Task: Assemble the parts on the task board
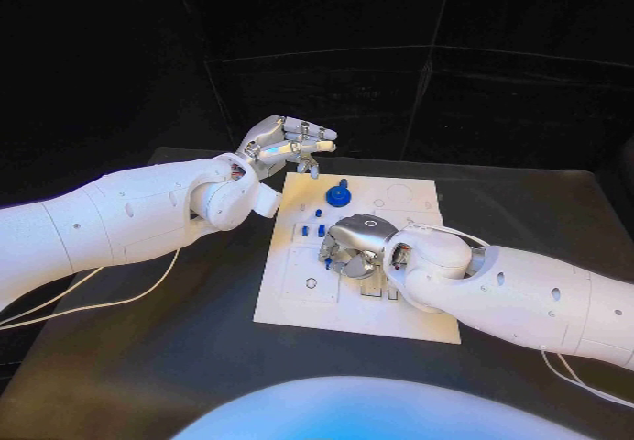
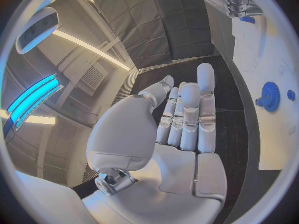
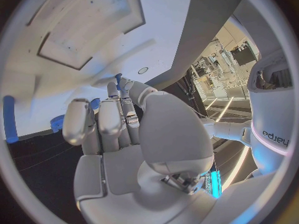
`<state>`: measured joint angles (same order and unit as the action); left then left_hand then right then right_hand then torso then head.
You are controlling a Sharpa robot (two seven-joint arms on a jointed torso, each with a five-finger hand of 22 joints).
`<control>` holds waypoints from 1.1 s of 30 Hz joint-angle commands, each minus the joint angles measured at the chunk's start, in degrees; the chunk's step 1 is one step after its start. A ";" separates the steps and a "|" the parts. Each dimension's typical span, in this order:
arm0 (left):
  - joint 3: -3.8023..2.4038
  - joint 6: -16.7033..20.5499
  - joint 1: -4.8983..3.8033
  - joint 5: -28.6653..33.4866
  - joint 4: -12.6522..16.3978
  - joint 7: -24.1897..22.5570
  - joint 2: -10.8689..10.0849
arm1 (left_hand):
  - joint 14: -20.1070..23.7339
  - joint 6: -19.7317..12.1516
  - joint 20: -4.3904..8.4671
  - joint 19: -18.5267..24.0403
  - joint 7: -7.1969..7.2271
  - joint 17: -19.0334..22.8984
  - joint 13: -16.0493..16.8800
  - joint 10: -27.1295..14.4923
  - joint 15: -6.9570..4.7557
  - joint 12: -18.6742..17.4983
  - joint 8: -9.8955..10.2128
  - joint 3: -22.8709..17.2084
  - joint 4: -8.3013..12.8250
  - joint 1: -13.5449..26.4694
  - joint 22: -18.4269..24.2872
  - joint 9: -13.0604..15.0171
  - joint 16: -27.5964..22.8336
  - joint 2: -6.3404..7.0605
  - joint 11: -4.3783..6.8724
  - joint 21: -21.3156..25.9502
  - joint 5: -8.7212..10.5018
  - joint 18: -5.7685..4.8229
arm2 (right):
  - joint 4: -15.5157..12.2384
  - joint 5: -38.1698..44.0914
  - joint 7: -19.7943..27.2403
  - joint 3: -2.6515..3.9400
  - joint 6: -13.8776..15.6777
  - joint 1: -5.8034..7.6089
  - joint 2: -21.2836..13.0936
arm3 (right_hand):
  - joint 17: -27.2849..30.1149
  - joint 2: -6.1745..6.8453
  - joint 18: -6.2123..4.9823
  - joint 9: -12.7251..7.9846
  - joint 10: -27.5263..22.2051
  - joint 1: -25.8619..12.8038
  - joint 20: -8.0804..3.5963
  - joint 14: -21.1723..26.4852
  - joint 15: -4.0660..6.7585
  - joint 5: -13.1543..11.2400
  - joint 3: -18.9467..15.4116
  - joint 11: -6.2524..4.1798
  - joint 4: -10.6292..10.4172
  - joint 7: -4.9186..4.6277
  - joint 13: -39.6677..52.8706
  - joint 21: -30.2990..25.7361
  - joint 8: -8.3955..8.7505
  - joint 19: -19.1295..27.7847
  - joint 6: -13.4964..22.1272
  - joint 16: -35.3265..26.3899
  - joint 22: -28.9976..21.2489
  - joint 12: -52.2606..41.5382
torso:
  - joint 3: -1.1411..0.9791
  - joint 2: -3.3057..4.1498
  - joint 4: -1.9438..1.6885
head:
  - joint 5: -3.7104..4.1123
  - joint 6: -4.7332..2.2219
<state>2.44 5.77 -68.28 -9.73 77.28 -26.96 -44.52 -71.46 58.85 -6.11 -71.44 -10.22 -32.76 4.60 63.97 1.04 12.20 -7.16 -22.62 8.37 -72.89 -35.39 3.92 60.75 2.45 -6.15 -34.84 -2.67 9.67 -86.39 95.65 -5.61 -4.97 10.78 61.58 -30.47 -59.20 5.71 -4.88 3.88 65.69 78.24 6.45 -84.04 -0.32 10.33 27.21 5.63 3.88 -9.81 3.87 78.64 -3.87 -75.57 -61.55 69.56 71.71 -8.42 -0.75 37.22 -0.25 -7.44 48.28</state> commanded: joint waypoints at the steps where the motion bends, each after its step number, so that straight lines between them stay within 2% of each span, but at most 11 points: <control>1: -0.06 -0.70 -0.11 0.32 -0.07 -0.02 0.07 | 0.38 -0.35 -0.27 0.30 -0.08 0.05 0.07 -0.38 -0.15 0.22 -0.22 0.37 0.02 -0.02 0.09 -0.07 -0.27 0.04 0.18 0.36 -0.26 0.73 | -0.13 -0.49 1.02 0.02 1.20 0.09 0.03 | 0.18 0.04 0.26 -0.06 -0.50 -0.70 0.33 -0.96 -0.38 0.14 -0.47 0.03 0.06 0.05 -0.05 -0.37 0.20 0.30 0.54 0.22 -0.13 0.38 | -0.01 0.03 0.01 | -0.06 0.04; 9: -0.06 -0.72 -0.11 0.32 -0.19 0.07 0.08 | 0.38 -0.35 -0.27 0.30 -0.08 0.05 0.07 -0.38 -0.15 0.22 -0.22 0.37 0.02 -0.02 0.09 -0.07 -0.27 0.04 0.18 0.36 -0.26 0.73 | -0.27 -0.93 1.64 0.02 1.35 0.09 -0.07 | 0.40 0.44 0.18 -0.10 -1.47 -1.23 0.64 -0.85 -0.72 0.23 -1.03 0.44 -0.19 -0.41 -0.11 -0.65 0.29 0.56 1.52 0.29 -0.49 0.82 | -0.01 0.02 0.00 | -0.07 0.12; 27: -0.06 -0.65 -0.11 0.32 -0.30 0.16 0.00 | 0.45 -0.40 -0.29 0.31 -0.08 0.15 0.07 -0.46 -0.13 0.29 -0.23 0.40 0.01 -0.06 0.13 -0.07 -0.31 -0.02 0.17 0.41 -0.26 0.73 | -0.63 -0.93 0.91 0.02 -0.62 0.09 -0.57 | 0.46 0.57 0.16 0.03 -0.97 -1.43 0.75 -0.84 -0.71 0.35 -1.43 0.29 -0.34 -0.18 0.01 -0.68 -0.01 0.51 1.33 0.42 -0.50 0.51 | -0.01 0.01 0.02 | -0.07 0.35; 30: -0.06 -0.65 -0.11 0.32 -0.30 0.16 -0.02 | 0.45 -0.40 -0.29 0.31 -0.08 0.15 0.07 -0.46 -0.13 0.29 -0.23 0.40 0.01 -0.06 0.13 -0.07 -0.31 -0.02 0.17 0.41 -0.26 0.73 | -0.77 -0.91 1.12 0.01 0.60 0.09 -0.66 | 0.81 0.78 0.08 0.03 -1.00 -1.51 0.75 -0.77 -0.69 0.40 -1.62 0.29 -0.34 -0.18 0.00 -0.89 0.01 0.75 1.41 0.25 -0.81 0.52 | 0.01 0.02 0.01 | -0.01 0.35; 32: -0.06 -0.67 -0.11 0.32 -0.29 0.19 -0.05 | 0.45 -0.40 -0.29 0.31 -0.08 0.15 0.07 -0.46 -0.13 0.29 -0.23 0.40 0.01 -0.06 0.13 -0.07 -0.31 -0.02 0.17 0.41 -0.26 0.73 | -0.91 -0.91 1.50 0.01 3.20 0.08 -0.86 | 1.64 1.47 -0.13 -0.09 -1.85 -2.10 0.84 -0.51 -0.88 0.52 -2.28 0.56 -0.58 -0.49 -0.14 -1.56 0.25 1.49 2.24 -0.22 -1.76 0.92 | 0.01 0.00 0.02 | 0.01 0.35; 33: -0.06 -0.69 -0.11 0.32 -0.29 0.21 -0.07 | 0.45 -0.40 -0.29 0.31 -0.08 0.15 0.07 -0.46 -0.13 0.29 -0.23 0.40 0.01 -0.06 0.13 -0.07 -0.31 -0.02 0.17 0.41 -0.26 0.73 | -0.97 -0.91 1.65 0.01 4.41 0.08 -0.99 | 3.40 2.01 -0.51 -0.23 -3.38 -2.58 1.04 0.05 -1.26 0.61 -2.90 1.00 -0.80 -1.02 -0.28 -2.82 0.38 2.93 3.51 -1.45 -3.55 1.61 | 0.00 0.00 0.04 | 0.02 0.34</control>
<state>2.44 5.65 -68.28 -9.73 76.95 -26.61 -44.58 -71.46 58.85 -6.11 -71.43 -10.22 -32.67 4.60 63.77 1.04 12.20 -7.16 -22.62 8.37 -72.89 -35.31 3.93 60.75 2.45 -5.94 -34.62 -2.67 9.67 -87.13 94.77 -4.68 -4.97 11.46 61.58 -31.33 -57.00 7.36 -4.88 3.80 63.46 76.15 7.44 -83.93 -1.06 10.59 24.81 6.35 3.23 -10.46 3.78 76.71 -3.77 -73.66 -59.03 69.04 69.40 -7.40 -0.76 37.23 -0.22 -7.46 48.63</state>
